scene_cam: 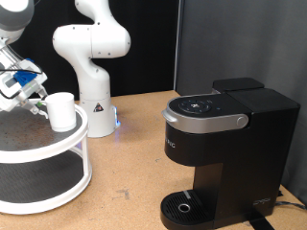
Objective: Make a cup of coffee with the keurig machine
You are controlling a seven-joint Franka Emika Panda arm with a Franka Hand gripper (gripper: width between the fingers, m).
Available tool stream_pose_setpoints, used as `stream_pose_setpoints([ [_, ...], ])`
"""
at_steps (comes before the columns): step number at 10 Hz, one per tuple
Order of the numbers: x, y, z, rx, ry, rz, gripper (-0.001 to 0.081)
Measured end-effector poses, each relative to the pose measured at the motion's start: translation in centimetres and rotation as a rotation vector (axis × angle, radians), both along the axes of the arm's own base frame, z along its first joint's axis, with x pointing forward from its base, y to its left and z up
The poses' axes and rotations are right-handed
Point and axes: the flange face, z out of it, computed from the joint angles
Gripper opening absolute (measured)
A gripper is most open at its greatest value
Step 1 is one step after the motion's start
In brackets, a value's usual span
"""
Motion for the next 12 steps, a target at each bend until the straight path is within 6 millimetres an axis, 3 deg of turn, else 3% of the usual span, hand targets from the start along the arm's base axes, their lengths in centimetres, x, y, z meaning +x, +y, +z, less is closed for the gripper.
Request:
stream_pose_setpoints([
  [1, -0.1, -0.1, 0.0, 0.003, -0.003, -0.003, 0.0516],
  [2, -0.1, -0.1, 0.0, 0.004, -0.004, -0.005, 0.0516],
  [4, -0.1, -0.1, 0.0, 0.009, -0.007, -0.011, 0.0189],
  [5, 0.0, -0.1, 0.0, 0.011, -0.009, -0.014, 0.0189],
  [6, 0.0, -0.1, 0.0, 0.013, -0.011, -0.017, 0.0072],
  [9, 0.2, -0.2, 0.5, 0.028, -0.002, -0.041, 0.0072],
  [12, 1.2, -0.1, 3.1, 0.103, 0.014, -0.073, 0.0072],
])
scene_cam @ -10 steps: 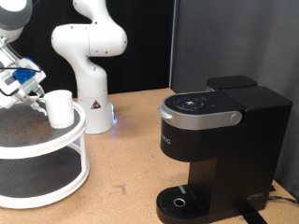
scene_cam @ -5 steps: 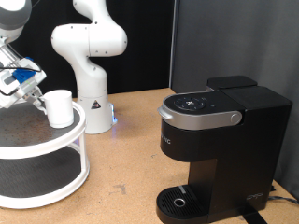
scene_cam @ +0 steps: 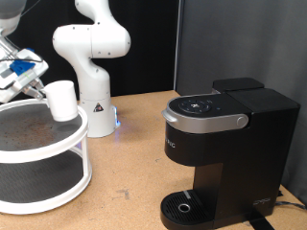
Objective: Make a cup of coffee with the keurig machine
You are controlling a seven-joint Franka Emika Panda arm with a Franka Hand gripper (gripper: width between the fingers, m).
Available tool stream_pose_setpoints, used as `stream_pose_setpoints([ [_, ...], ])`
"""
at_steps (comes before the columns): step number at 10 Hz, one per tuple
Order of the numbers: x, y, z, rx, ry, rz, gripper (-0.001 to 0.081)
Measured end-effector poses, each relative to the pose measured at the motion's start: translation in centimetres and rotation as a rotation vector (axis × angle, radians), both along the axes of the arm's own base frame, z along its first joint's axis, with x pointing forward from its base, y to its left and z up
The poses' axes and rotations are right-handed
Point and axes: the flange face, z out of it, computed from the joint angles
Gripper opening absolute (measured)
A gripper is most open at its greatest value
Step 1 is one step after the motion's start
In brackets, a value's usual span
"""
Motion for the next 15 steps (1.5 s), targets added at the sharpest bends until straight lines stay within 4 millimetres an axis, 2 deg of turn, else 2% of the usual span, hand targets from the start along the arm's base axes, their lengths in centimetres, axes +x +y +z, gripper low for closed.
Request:
stream_pose_setpoints([
  [3, 1.2, 0.6, 3.1, 0.029, 0.021, 0.006, 0.0072],
  [6, 1.8, 1.2, 2.6, 0.053, 0.009, -0.053, 0.0072],
  [11, 7.4, 6.7, 1.4, 0.024, 0.001, -0.163, 0.0072],
  [15, 11.4, 10.8, 1.0, 0.023, -0.013, -0.174, 0.0072],
])
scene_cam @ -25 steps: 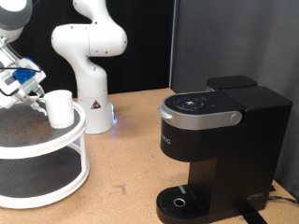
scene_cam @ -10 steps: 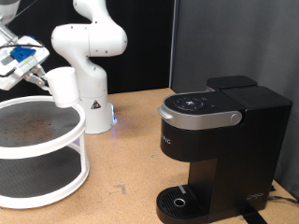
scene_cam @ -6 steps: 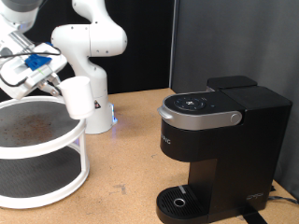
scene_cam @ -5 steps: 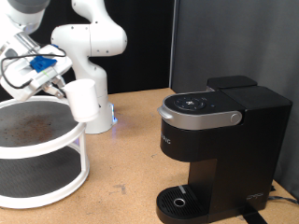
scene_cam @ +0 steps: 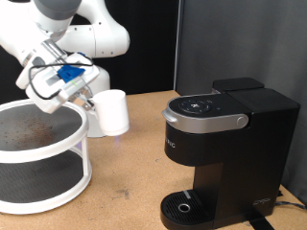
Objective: Make a cup of coffee with the keurig machine
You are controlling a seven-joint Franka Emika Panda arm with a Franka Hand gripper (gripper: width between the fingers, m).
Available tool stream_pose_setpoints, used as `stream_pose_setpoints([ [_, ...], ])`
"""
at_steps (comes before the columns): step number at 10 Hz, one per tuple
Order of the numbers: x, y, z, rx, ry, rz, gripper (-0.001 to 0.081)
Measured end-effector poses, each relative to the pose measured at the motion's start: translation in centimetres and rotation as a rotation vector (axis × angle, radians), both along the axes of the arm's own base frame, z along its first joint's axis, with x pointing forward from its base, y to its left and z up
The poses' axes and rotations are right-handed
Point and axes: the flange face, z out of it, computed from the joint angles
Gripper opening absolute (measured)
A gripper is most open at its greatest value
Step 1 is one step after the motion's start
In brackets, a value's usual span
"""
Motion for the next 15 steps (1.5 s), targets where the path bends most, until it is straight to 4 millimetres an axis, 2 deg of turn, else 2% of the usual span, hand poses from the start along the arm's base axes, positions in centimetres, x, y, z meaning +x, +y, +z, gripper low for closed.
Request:
stream_pose_setpoints([
  [2, 1.7, 1.4, -0.5, -0.021, 0.017, 0.012, 0.0072],
  [5, 1.1, 1.5, -1.6, -0.029, 0.022, 0.022, 0.0072],
  [7, 0.4, 1.8, -4.4, -0.085, 0.040, 0.005, 0.0072],
  [11, 0.8, 3.1, -9.8, -0.139, 0.078, -0.010, 0.0072],
  [13, 1.3, 3.7, -11.3, -0.135, 0.082, -0.017, 0.0072],
  [15, 2.4, 4.4, -11.6, -0.125, 0.080, -0.031, 0.0072],
])
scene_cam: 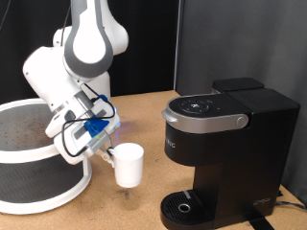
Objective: Make a cup of coffee with the keurig machine
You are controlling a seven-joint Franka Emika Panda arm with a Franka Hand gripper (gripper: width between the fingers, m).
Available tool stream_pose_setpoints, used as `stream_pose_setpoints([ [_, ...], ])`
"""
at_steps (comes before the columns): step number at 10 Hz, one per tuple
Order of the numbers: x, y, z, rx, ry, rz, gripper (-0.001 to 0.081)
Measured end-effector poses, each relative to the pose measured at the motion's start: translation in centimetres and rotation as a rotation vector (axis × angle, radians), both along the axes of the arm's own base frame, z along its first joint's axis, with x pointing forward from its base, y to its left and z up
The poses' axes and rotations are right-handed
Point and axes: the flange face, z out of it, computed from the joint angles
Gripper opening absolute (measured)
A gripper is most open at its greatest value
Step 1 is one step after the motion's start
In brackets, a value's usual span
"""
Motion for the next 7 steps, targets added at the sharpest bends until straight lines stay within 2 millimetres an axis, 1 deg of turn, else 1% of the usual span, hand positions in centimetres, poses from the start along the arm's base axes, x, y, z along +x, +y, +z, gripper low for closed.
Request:
stream_pose_setpoints([
  [3, 2.0, 1.3, 0.0, 0.007, -0.025, -0.011, 0.0072],
  [5, 3.3, 2.6, -0.9, -0.009, -0.017, -0.017, 0.0072],
  [7, 4.6, 4.3, -2.2, -0.013, -0.020, -0.008, 0.0072],
])
